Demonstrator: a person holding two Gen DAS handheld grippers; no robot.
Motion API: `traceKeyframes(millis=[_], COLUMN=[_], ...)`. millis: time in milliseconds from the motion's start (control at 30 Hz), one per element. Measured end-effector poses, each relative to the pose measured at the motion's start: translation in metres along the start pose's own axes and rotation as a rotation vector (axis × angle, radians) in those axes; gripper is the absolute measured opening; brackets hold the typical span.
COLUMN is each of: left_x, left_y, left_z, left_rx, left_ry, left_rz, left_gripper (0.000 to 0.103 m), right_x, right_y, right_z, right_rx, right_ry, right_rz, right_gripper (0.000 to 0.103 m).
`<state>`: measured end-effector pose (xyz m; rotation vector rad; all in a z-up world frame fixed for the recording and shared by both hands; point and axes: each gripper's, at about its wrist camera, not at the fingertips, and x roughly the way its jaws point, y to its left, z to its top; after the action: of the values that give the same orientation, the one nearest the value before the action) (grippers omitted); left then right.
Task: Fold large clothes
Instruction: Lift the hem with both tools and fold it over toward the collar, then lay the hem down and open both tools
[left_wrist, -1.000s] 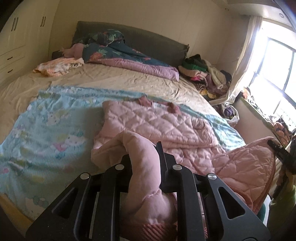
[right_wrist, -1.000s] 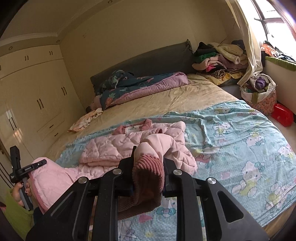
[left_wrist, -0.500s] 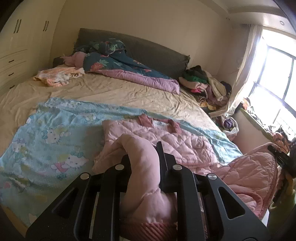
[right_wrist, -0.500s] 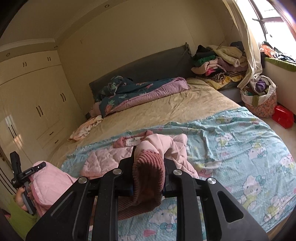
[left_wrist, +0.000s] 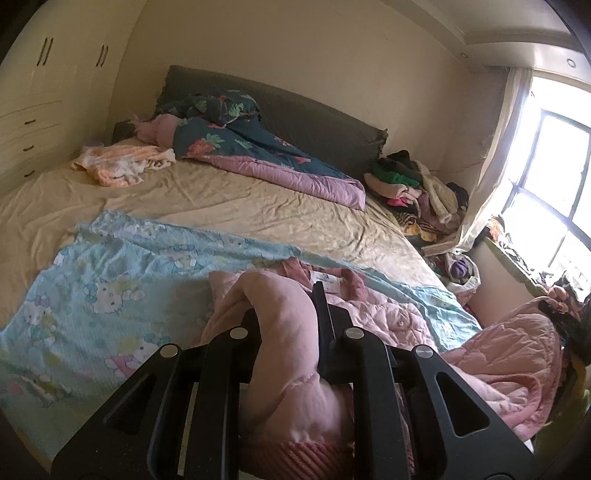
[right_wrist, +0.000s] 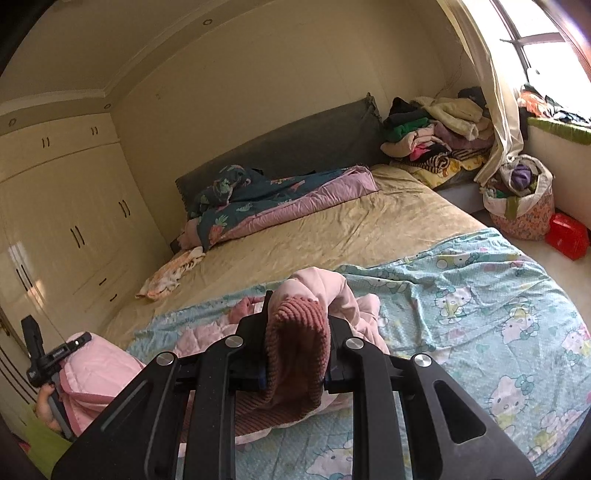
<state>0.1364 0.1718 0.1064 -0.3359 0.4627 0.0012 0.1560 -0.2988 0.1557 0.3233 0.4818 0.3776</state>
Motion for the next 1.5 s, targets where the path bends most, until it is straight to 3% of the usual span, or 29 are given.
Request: traceKeyframes(millis=[233, 533, 1067, 1200, 1300, 1333, 1367, 1500], left_x=[0.019, 0.049, 0.110, 0.134, 0.146, 0.149, 0.153, 0.166], left_y=[0.000, 0.011, 0.023, 0.030, 0.036, 0.038, 0.040, 0.044], left_z=[0.002, -0.002, -0.007, -0.011, -0.014, -0.015, -0.016, -0.015], left_rx=[0.031, 0.037, 0.061, 0.046, 0.027, 0.022, 0.020, 0.013], left_ry=[-0.022, 0.007, 0.034, 0.060, 0.074, 0.077, 0.082, 0.097], left_rz=[0.051, 0.093, 0.167, 0.189, 0.192, 0.192, 0.194, 0.183], left_gripper=[0.011, 0.011, 0.011, 0.011, 0.011, 0.011, 0.012, 0.012], right_x=[0.023, 0.068, 0.143, 0.169, 0.182, 0.183, 0.182, 0.178], right_y=[-0.004, -0.014, -0.060, -0.076, -0.084, -0.085, -0.086, -0.088], right_z=[0.011, 0.019, 0.016, 0.015, 0.013, 0.013, 0.013, 0.012], right_rx=[0.017, 0.024, 0.083, 0.149, 0.197, 0.206, 0.211, 0.204], right_ry=[0.015, 0.062, 0.129, 0.170, 0.180, 0.170, 0.150, 0.101], right_rz=[-0.019, -0.084, -0.149, -0.114, -0.045, -0.031, -0.030, 0.017], right_gripper=[0.019, 0.019, 0.019, 0.029, 0.054, 0.068, 0.074, 0.083])
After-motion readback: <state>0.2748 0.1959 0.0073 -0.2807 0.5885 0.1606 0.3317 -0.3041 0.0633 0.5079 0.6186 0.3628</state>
